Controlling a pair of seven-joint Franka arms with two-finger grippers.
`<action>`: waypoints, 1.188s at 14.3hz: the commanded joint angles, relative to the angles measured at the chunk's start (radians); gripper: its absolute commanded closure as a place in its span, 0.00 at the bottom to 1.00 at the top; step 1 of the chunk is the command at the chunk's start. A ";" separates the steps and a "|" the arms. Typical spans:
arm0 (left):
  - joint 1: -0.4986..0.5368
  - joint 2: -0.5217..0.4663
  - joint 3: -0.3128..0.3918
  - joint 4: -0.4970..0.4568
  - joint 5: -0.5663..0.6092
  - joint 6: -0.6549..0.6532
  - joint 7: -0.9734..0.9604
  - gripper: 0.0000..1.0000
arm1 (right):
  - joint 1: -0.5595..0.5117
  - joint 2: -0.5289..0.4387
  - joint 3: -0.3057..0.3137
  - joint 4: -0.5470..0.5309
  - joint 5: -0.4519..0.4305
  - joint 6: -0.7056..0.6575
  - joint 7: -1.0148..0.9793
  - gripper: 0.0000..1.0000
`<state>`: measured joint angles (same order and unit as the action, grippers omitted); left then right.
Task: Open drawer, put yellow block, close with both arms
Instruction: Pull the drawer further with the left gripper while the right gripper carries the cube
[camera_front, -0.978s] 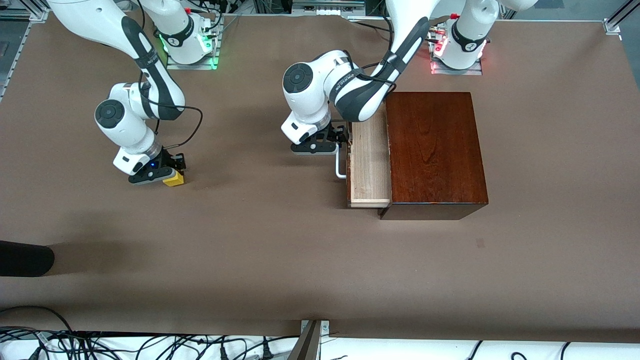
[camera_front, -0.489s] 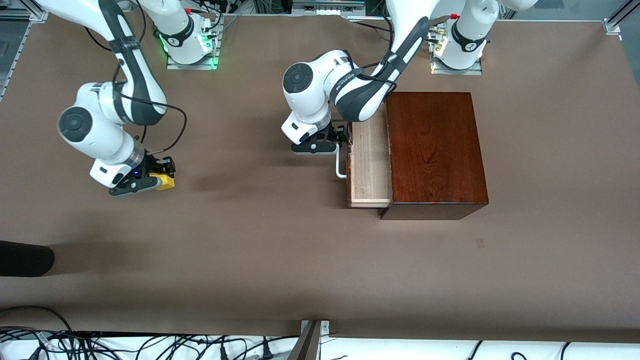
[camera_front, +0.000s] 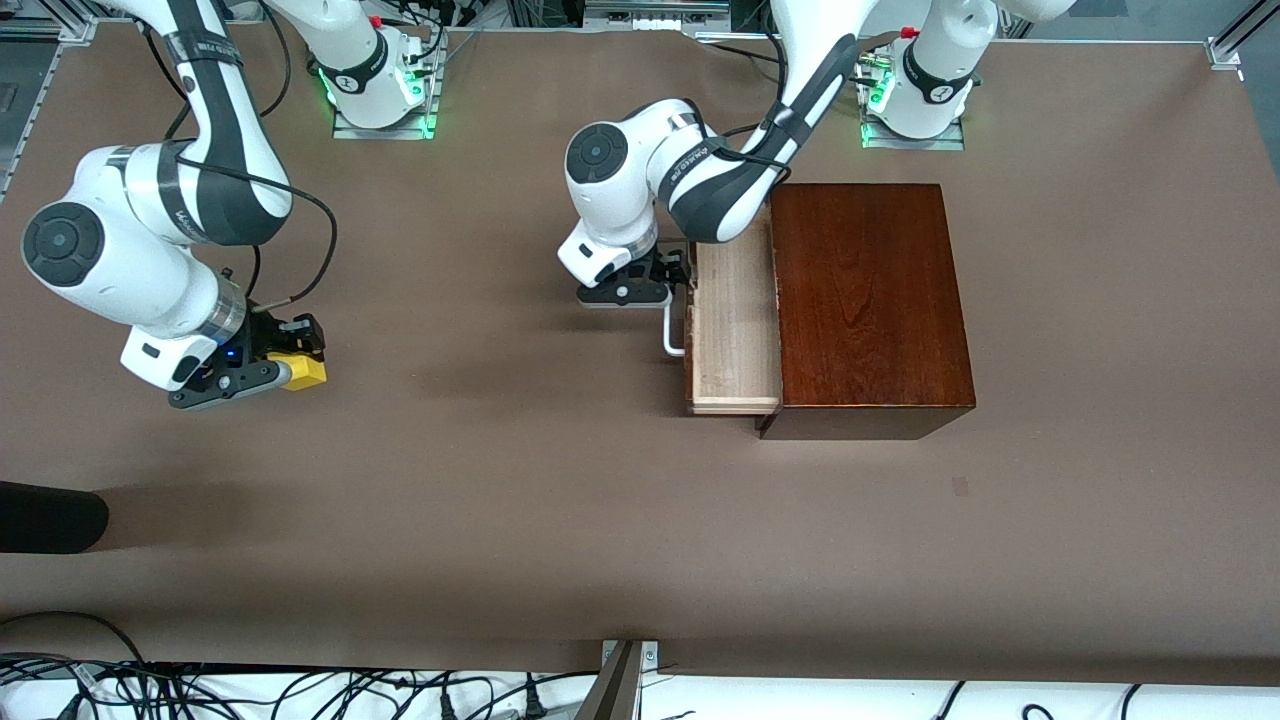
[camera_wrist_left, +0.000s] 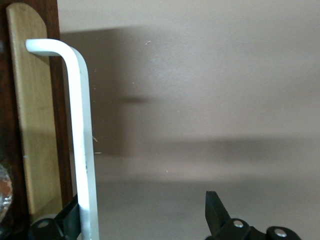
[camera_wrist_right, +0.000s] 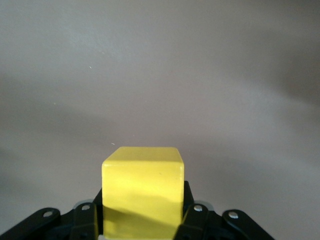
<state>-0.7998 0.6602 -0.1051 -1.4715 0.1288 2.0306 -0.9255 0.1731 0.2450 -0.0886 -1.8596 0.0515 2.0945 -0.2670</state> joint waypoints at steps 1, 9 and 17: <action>-0.058 0.073 -0.051 0.086 -0.100 0.143 -0.047 0.00 | -0.006 0.011 0.001 0.065 0.019 -0.068 -0.087 1.00; -0.050 0.010 -0.047 0.066 -0.084 0.049 -0.036 0.00 | -0.009 0.029 0.001 0.118 0.019 -0.125 -0.098 1.00; -0.030 -0.077 -0.033 0.063 -0.083 -0.197 -0.035 0.00 | -0.018 0.053 -0.005 0.132 0.018 -0.123 -0.163 1.00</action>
<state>-0.8460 0.6173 -0.1519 -1.4151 0.0663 1.8942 -0.9648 0.1637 0.2761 -0.0958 -1.7589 0.0517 1.9944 -0.4025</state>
